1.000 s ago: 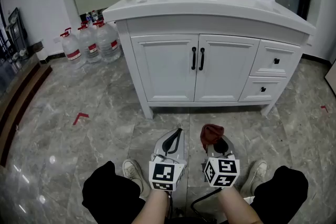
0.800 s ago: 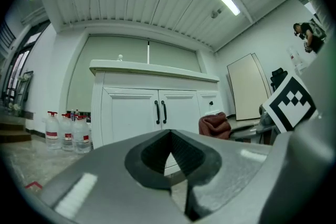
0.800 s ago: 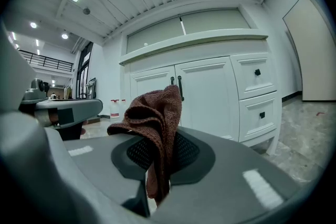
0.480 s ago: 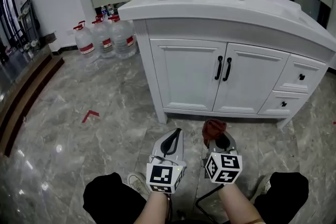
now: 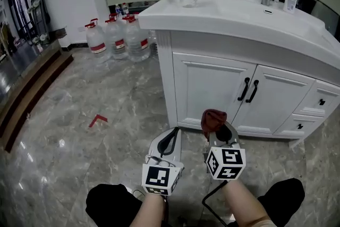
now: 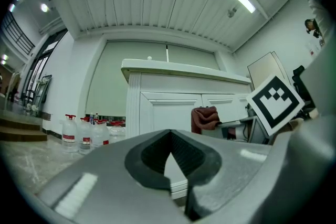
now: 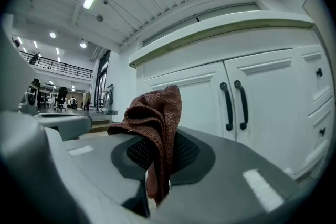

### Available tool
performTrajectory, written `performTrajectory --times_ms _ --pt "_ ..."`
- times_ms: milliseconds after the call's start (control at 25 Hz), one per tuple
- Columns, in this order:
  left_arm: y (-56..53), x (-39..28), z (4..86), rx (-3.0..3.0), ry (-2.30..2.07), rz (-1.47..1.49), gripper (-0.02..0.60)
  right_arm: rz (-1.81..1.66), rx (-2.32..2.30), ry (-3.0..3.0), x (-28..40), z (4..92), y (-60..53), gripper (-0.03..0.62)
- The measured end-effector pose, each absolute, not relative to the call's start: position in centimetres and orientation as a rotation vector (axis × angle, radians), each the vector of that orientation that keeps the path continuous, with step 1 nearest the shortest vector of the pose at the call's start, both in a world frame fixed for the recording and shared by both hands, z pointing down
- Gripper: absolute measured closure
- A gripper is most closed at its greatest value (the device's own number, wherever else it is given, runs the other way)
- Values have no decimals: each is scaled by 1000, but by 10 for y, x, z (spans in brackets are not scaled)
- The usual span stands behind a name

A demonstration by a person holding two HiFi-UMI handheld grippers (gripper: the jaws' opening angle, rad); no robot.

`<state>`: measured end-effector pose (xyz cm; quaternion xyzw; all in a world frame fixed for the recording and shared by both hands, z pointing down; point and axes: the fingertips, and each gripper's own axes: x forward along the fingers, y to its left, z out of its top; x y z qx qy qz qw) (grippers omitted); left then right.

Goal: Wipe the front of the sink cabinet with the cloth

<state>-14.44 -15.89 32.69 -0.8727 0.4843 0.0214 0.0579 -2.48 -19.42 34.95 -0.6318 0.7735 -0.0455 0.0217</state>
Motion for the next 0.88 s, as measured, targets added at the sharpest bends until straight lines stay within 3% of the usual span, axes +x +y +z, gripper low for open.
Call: performTrajectory --times_ms 880 --pt "-270 -205 319 -2658 1388 42 581 52 -1887 2439 -117 264 -346 513"
